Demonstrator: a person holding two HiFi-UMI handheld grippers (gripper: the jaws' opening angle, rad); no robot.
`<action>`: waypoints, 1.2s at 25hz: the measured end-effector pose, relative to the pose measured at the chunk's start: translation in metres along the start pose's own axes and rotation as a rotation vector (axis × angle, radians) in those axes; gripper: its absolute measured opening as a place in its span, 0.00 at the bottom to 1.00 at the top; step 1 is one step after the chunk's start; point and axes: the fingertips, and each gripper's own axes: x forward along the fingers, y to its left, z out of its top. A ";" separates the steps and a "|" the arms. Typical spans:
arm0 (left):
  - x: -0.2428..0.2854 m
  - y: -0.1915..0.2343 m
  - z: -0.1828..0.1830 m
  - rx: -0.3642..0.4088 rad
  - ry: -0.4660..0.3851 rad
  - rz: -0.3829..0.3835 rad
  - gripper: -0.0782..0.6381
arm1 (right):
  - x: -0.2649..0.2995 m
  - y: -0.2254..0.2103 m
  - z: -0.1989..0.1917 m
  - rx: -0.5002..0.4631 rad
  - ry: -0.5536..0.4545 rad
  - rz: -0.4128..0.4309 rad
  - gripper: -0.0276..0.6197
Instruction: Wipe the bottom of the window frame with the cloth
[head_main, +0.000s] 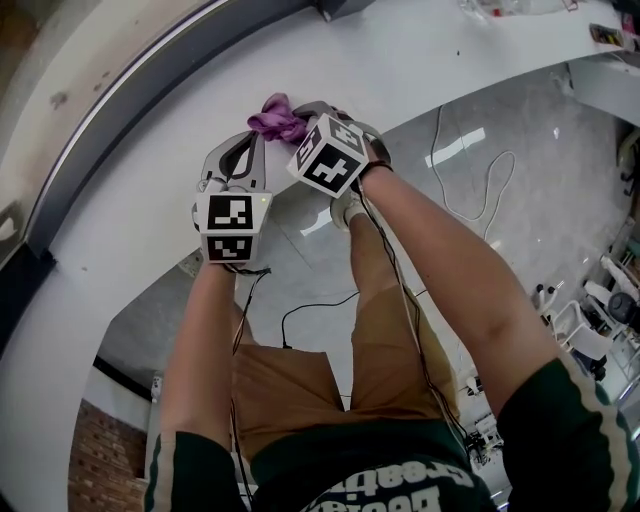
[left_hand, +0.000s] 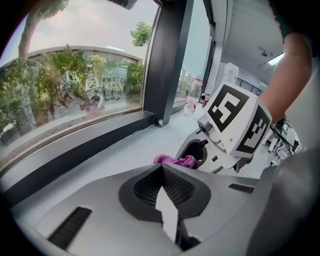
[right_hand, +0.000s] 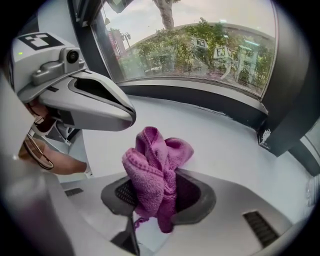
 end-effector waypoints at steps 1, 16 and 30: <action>0.003 -0.001 0.001 0.002 0.001 -0.003 0.12 | -0.001 -0.003 -0.001 0.003 -0.001 -0.002 0.30; 0.043 -0.032 0.027 0.006 -0.009 -0.039 0.12 | -0.027 -0.048 -0.035 0.052 0.007 -0.036 0.30; 0.073 -0.067 0.051 -0.011 -0.025 -0.082 0.12 | -0.055 -0.101 -0.071 0.143 0.011 -0.120 0.30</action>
